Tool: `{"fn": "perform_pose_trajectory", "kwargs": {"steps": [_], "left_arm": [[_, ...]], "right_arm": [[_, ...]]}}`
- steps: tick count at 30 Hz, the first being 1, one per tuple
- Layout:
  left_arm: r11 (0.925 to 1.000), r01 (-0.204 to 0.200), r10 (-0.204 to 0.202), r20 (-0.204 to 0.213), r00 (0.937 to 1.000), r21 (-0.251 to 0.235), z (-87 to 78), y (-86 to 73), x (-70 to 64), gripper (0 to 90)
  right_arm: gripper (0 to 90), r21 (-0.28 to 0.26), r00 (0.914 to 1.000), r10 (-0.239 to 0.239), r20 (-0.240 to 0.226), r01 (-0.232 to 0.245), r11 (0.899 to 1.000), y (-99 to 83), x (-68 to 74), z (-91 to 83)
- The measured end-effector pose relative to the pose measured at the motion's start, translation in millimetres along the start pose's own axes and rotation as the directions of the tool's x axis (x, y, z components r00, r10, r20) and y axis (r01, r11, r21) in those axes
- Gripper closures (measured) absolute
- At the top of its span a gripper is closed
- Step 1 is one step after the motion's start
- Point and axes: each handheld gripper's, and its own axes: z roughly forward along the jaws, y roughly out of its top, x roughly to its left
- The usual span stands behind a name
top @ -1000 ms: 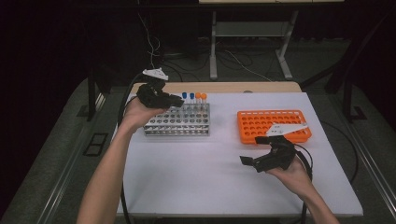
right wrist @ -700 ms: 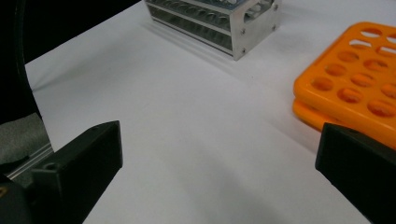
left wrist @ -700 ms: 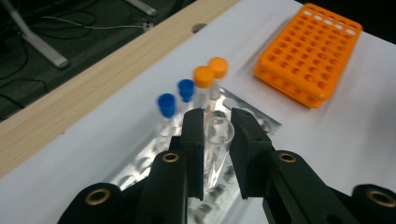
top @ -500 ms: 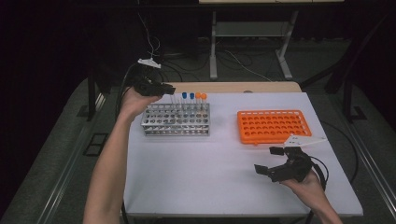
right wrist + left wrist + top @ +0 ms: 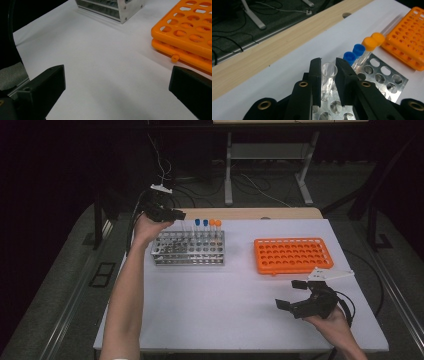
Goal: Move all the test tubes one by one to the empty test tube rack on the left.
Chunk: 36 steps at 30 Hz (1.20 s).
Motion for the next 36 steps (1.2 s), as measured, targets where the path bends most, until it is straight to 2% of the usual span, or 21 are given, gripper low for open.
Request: {"fn": "perform_pose_trajectory", "kwargs": {"steps": [6,10,14,17,22,24,26,28,32,36], "left_arm": [[0.9998,0.003,-0.003,0.003,1.0,0.019,9.7,-4.8,-1.1,74.5],[0.9994,0.03,-0.031,0.021,0.9993,0.016,11.2,-7.3,0.3,72.9],[0.9978,0.066,-0.066,0.03,0.9974,-0.006,7.0,-8.3,0.8,60.8],[0.9951,0.089,-0.088,0.032,0.9956,-0.043,-2.1,-10.1,-1.7,50.7],[0.9897,0.111,-0.109,0.027,0.9937,-0.091,-20.4,-19.7,-15.9,27.1],[0.9839,0.124,-0.119,0.046,0.9918,-0.128,-28.9,-27.9,-23.0,21.6],[0.9834,0.12,-0.114,0.049,0.9922,-0.136,-35.9,-35.9,-31.2,14.1],[0.9823,0.112,-0.105,0.055,0.993,-0.15,-43.5,-44.0,-38.9,11.3],[0.9765,0.12,-0.111,0.056,0.9922,-0.179,-57.5,-60.8,-51.3,2.2],[0.9755,0.111,-0.103,0.052,0.9933,-0.19,-68.2,-77.6,-64.3,0.0]], "right_arm": [[0.3,-0.003,1.0,0.0,-0.002,0.0,1.0,1.2,0.8,0.7],[0.3,-0.006,1.0,-0.001,-0.003,0.001,1.0,0.9,0.6,-0.1],[0.3,-0.007,1.0,0.004,-0.001,-0.004,1.0,-0.2,-0.7,-0.2],[0.3,-0.009,1.0,0.006,0.0,-0.006,1.0,-1.7,-0.6,-0.9],[0.3,-0.016,0.9999,0.012,0.008,-0.012,1.0,-3.9,-1.5,-3.2],[0.3,-0.02,0.9998,0.016,0.013,-0.015,1.0,-5.2,-1.9,-4.5],[0.3,-0.026,0.9997,0.02,0.017,-0.019,0.999,-6.5,-2.1,-5.6],[0.3,-0.035,0.9995,0.019,0.026,-0.018,0.999,-8.1,-2.1,-6.6],[0.3,-0.037,0.9994,0.023,0.026,-0.022,0.999,-10.7,-2.4,-6.2],[0.3,-0.041,0.9993,0.024,0.029,-0.023,0.999,-11.9,-2.4,-4.7]]}}
